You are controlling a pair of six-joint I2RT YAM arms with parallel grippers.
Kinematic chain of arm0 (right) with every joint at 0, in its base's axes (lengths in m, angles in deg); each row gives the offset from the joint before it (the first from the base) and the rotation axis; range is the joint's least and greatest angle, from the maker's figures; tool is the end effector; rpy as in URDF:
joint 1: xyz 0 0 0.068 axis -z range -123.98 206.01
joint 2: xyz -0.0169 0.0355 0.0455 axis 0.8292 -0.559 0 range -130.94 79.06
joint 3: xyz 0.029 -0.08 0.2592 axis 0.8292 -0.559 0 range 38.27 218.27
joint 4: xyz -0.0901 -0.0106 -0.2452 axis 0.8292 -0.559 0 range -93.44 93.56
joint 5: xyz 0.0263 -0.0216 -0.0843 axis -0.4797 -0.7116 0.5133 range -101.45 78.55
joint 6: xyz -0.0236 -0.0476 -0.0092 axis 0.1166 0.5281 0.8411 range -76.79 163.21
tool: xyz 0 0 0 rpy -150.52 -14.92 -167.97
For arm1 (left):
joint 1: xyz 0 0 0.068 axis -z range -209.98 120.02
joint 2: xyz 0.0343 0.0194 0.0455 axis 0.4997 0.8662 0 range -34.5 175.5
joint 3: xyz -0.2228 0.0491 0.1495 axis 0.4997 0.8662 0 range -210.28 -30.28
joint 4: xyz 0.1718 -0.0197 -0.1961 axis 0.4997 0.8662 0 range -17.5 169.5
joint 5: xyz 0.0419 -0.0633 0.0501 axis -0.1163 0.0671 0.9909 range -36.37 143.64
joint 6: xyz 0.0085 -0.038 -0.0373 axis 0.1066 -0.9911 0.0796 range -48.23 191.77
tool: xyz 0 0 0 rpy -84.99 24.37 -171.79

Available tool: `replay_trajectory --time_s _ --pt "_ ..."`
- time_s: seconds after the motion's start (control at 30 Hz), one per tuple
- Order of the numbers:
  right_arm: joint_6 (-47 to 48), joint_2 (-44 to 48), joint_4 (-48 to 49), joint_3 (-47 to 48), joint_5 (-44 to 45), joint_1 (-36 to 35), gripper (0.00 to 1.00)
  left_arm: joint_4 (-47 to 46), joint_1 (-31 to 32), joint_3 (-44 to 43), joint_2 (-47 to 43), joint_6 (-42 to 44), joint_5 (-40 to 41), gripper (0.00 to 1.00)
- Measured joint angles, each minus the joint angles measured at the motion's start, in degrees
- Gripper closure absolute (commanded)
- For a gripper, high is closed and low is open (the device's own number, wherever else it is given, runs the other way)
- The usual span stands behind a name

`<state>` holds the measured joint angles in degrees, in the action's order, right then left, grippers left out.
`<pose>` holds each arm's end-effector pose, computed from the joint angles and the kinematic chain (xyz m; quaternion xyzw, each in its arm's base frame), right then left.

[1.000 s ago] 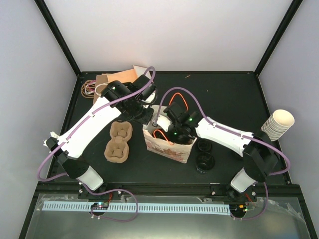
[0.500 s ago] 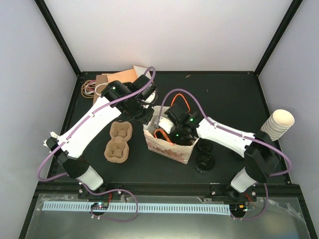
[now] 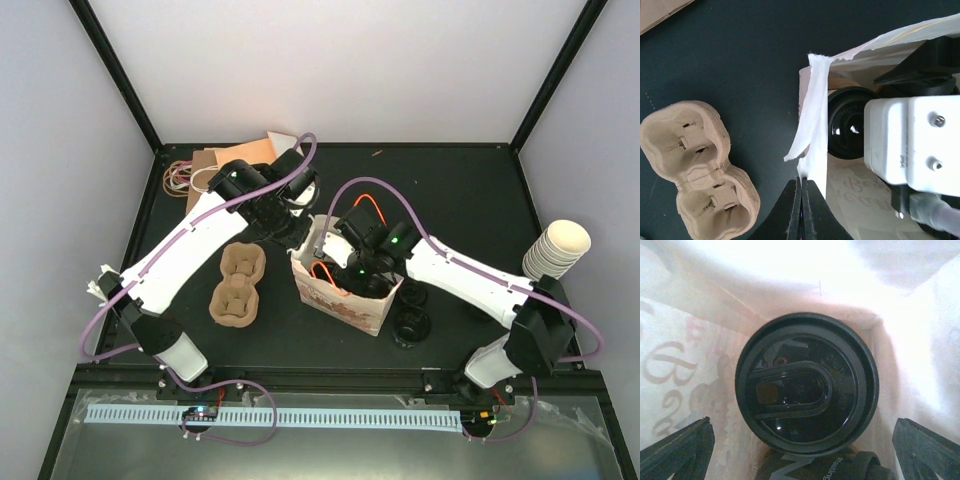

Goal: Pack the takeout coffee

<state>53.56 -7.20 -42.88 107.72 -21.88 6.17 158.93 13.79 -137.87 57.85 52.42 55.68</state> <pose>0.1909 0.2363 0.2662 -0.5040 0.8277 0.1611 0.1870 0.2080 -0.1975 0.3957 0.2057 0.9647 -0.0705 0.1484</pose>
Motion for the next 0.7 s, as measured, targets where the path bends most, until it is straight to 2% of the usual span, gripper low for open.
replay_trajectory --time_s 0.7 --pt "0.09 7.08 -0.37 8.79 2.03 -0.87 0.00 0.35 -0.02 -1.11 0.76 0.35 -0.35 0.99"
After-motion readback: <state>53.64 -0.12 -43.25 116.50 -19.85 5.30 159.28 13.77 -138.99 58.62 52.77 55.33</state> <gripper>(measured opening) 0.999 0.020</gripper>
